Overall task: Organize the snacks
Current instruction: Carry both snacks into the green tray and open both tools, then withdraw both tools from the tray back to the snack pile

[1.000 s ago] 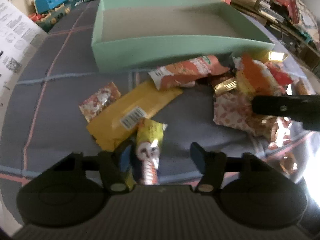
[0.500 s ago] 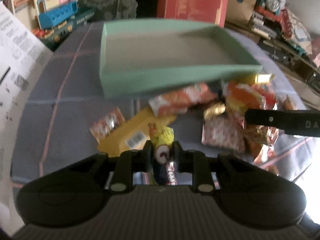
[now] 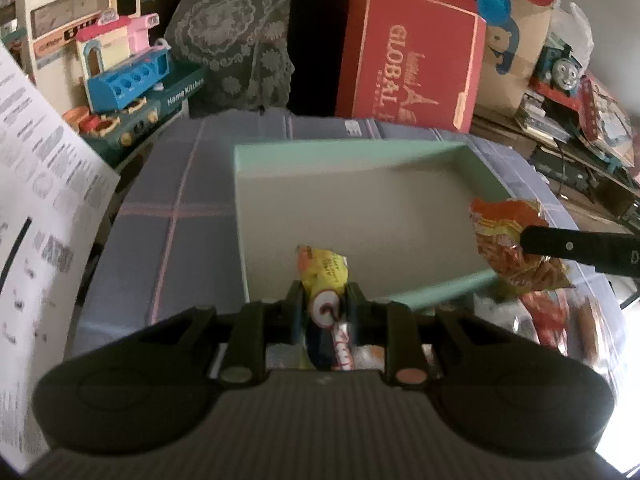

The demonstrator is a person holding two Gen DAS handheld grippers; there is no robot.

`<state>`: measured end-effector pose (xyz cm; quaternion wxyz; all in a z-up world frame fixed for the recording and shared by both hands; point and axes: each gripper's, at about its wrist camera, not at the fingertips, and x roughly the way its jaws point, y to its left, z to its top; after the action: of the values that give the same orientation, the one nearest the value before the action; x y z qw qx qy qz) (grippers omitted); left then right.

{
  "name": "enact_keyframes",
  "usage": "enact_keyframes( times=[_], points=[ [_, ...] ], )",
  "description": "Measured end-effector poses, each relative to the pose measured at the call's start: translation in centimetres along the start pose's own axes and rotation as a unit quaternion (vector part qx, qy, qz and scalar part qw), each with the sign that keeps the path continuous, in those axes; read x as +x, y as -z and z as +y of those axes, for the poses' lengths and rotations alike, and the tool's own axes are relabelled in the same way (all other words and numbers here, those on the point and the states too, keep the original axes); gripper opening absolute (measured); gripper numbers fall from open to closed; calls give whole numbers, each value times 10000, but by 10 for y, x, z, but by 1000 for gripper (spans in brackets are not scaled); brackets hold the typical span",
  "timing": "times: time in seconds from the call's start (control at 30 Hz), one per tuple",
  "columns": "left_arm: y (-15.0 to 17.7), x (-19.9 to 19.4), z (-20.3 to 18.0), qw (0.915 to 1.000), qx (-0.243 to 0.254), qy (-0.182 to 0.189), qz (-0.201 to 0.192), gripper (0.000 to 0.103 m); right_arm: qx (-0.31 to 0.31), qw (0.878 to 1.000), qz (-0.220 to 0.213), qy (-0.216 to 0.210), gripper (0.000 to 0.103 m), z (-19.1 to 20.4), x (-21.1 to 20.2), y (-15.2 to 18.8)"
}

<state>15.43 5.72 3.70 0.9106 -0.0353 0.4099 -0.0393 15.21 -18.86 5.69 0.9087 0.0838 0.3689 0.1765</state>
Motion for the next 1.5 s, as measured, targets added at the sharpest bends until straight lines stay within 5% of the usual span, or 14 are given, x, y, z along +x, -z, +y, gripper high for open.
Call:
enact_keyframes(
  times=[0.33,0.7,0.73,0.77,0.8,0.83,0.87,1.03,1.5],
  points=[
    [-75,89,3,9997,88,-132,163,21,-72,9993,186,309,39,-14,87,-59],
    [-108,176,24,9980,22,-494,393,21,-214,9979,337,514,39,-16,187,-85],
    [-110,180,25,9977,5,-578,343,24,-198,9980,316,505,43,-17,191,-86],
    [-111,182,26,9973,-16,-681,285,42,-156,9982,317,478,45,-18,196,-87],
    [-112,183,26,9964,-45,-809,259,59,-105,9984,339,435,60,-18,197,-86],
    [-112,182,25,9953,-71,-945,212,91,-71,9985,351,405,78,-19,199,-86],
    [-112,179,24,9944,-62,-1046,114,103,-72,9986,310,414,85,-19,196,-86],
    [-110,172,18,9951,-85,-980,114,103,-11,9988,224,425,102,-24,184,-85],
    [-73,104,-13,9961,-190,-844,186,103,41,9992,185,352,103,-30,93,-54]
  ],
)
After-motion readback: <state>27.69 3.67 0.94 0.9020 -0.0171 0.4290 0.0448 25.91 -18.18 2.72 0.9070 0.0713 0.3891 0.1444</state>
